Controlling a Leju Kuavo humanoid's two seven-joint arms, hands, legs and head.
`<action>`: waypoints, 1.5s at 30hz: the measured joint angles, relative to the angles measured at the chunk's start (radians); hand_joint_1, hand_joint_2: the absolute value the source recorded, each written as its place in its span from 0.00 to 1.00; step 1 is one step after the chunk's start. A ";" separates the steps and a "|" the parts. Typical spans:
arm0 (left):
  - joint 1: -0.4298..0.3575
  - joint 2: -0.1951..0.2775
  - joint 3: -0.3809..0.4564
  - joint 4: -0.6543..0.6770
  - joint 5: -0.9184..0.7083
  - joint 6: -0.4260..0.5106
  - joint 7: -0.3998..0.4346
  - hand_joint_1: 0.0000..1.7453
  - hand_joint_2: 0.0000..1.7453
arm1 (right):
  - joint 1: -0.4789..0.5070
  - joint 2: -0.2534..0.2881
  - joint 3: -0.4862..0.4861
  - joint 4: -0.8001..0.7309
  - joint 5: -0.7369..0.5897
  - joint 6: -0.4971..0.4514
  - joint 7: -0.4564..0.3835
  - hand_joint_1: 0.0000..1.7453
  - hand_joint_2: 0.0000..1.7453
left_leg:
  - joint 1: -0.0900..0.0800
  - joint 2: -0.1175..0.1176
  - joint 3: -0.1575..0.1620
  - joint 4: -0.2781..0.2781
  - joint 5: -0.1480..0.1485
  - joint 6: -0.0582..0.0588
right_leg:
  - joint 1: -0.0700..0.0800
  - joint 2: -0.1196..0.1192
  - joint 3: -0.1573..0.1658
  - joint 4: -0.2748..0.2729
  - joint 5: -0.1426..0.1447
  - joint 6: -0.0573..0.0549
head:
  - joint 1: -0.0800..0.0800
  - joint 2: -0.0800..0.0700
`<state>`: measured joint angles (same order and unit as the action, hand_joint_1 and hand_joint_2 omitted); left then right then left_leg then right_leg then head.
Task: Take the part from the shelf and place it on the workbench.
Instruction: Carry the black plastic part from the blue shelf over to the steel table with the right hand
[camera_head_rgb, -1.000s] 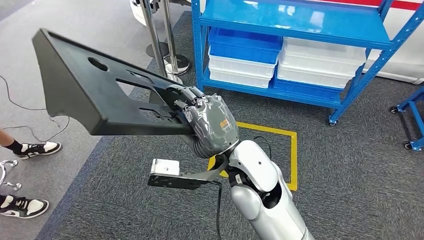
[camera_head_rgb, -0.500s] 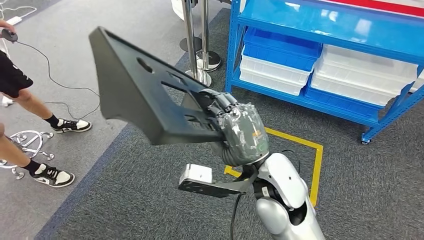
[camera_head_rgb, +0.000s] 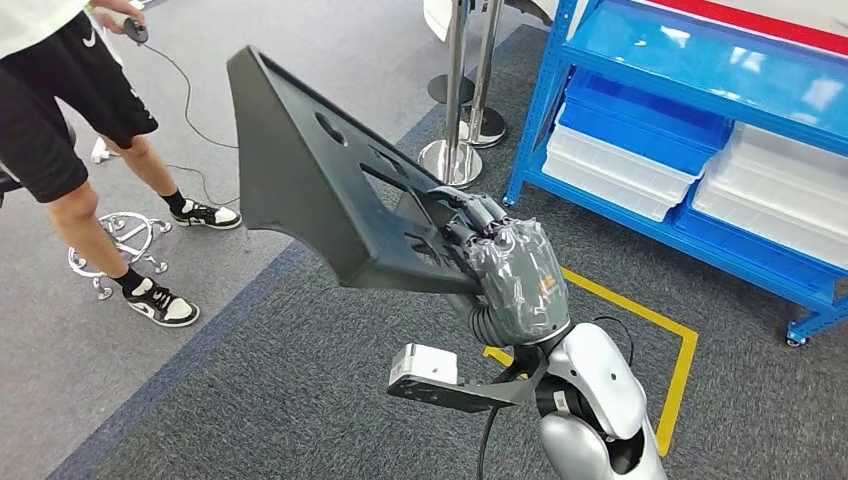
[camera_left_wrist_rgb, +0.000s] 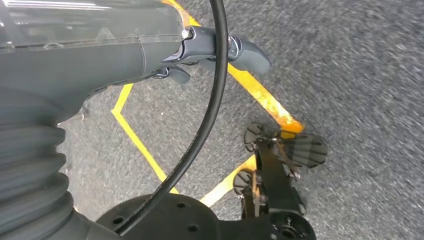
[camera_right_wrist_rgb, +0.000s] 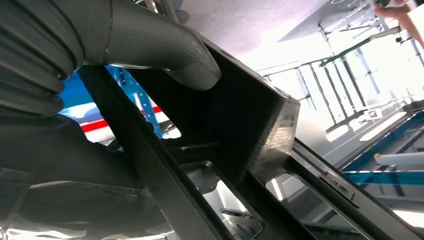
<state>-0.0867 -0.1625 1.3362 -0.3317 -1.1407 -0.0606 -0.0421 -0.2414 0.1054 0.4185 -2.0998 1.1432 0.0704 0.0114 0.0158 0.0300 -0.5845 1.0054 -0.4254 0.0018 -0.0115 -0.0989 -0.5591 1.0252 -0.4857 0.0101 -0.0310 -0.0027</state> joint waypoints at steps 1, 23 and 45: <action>0.000 -0.001 -0.001 -0.001 0.000 -0.003 0.000 0.00 1.00 | 0.001 -0.001 -0.004 -0.004 0.000 0.000 0.000 1.00 1.00 | 0.002 -0.010 0.001 -0.004 0.004 0.007 | -0.003 0.023 -0.012 0.030 -0.022 0.004 | 0.000 0.000; 0.002 -0.007 -0.003 -0.005 0.000 -0.010 -0.008 0.00 1.00 | 0.022 -0.017 -0.042 -0.019 -0.005 -0.001 -0.007 1.00 1.00 | 0.006 -0.023 -0.111 0.209 -0.063 -0.040 | -0.002 0.034 0.000 -0.010 0.012 -0.037 | 0.000 0.000; 0.007 -0.007 -0.017 -0.014 -0.004 -0.013 -0.012 0.00 1.00 | 0.016 -0.021 -0.070 -0.018 -0.012 -0.001 -0.011 1.00 1.00 | 0.000 -0.176 -0.037 0.020 0.013 -0.010 | -0.006 0.151 -0.017 0.004 0.015 -0.016 | 0.000 0.000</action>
<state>-0.0798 -0.1692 1.3195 -0.3453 -1.1447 -0.0738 -0.0542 -0.2251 0.0846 0.3485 -2.1183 1.1315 0.0698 0.0004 0.0153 -0.1458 -0.6213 1.0252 -0.4128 -0.0078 -0.0173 0.0517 -0.5761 1.0288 -0.4704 -0.0055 -0.0310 -0.0027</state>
